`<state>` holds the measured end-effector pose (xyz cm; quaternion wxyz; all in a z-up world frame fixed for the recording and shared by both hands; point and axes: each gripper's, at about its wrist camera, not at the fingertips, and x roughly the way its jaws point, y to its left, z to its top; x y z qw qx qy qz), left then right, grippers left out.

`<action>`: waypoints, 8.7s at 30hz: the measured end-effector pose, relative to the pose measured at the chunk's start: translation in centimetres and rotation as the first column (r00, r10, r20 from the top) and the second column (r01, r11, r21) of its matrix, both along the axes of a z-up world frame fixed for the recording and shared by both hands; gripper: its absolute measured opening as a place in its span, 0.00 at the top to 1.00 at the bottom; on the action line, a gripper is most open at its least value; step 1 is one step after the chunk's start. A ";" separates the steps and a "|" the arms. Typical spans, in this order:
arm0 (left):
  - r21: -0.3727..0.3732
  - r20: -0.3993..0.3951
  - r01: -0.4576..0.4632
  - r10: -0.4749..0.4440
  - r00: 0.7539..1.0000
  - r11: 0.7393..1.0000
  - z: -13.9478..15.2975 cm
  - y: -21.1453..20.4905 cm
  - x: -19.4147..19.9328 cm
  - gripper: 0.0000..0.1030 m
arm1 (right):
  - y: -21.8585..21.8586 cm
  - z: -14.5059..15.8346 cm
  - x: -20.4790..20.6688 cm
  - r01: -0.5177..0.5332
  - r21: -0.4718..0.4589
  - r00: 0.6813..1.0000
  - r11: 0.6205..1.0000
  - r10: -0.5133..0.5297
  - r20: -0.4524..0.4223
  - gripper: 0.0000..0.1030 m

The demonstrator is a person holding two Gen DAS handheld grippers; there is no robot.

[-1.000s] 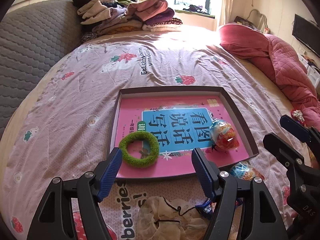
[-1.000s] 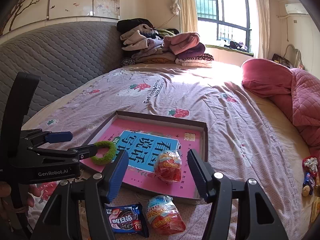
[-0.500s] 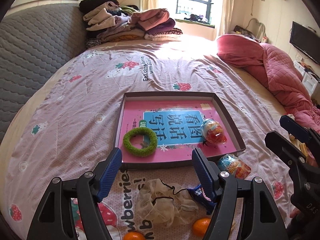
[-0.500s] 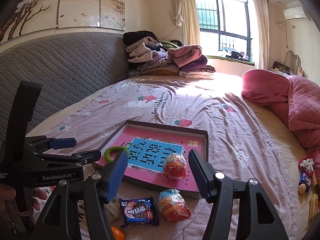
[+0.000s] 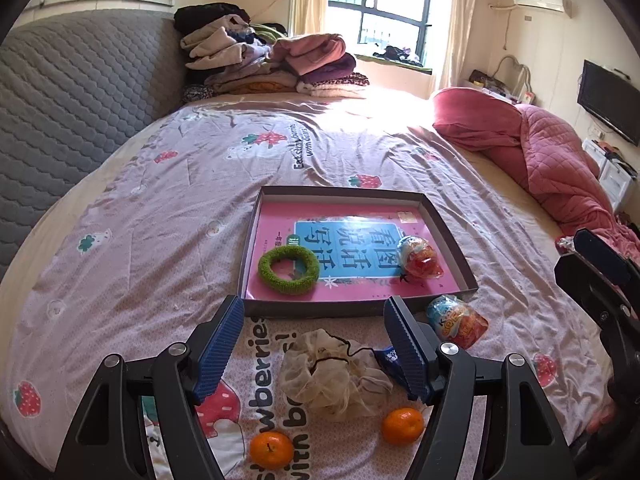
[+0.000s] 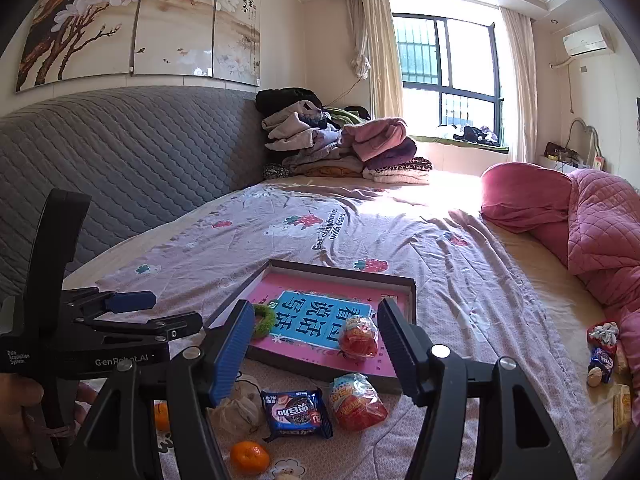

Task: Organize objects
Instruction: 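Withdraw both open grippers from tray back toward remaining items, then grasp cream mesh bag with left gripper while right gripper approaches walnut, then lift mesh bag with left gripper while right gripper closes around walnut, then carry mesh bag with left gripper toward tray while right gripper carries walnut there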

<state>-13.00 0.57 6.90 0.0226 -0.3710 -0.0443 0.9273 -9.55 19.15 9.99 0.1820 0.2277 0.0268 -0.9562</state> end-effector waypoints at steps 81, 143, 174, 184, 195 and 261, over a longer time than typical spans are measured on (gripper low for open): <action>-0.053 0.177 0.063 -0.052 0.983 0.997 -7.4 1.1 3.4 0.28 | -0.2 -9.7 5.8 -0.041 0.145 0.970 0.989 0.004 0.243 0.38; 0.018 0.253 0.067 -0.069 0.965 0.998 -12.0 1.2 -3.8 0.29 | -2.5 -15.7 2.8 -0.096 0.256 0.943 0.962 0.006 0.333 0.45; 0.119 0.221 0.140 -0.163 0.962 0.983 -12.4 2.3 -4.0 0.84 | -1.7 -16.0 2.0 -0.110 0.154 0.933 0.982 0.048 0.356 0.65; 0.129 0.195 0.141 -0.164 0.967 0.982 -11.3 2.0 -3.3 0.84 | -1.4 -15.7 2.0 -0.096 0.146 0.936 0.985 0.039 0.349 0.65; 0.129 0.171 0.146 -0.167 0.971 0.981 -10.1 2.1 -2.4 0.84 | -1.2 -15.3 2.2 -0.088 0.136 0.939 0.987 0.037 0.341 0.65; 0.142 -0.038 0.164 -0.160 0.986 0.976 -0.3 0.3 3.3 0.84 | -1.9 -5.2 3.4 -0.055 0.069 0.993 0.996 0.047 0.106 0.65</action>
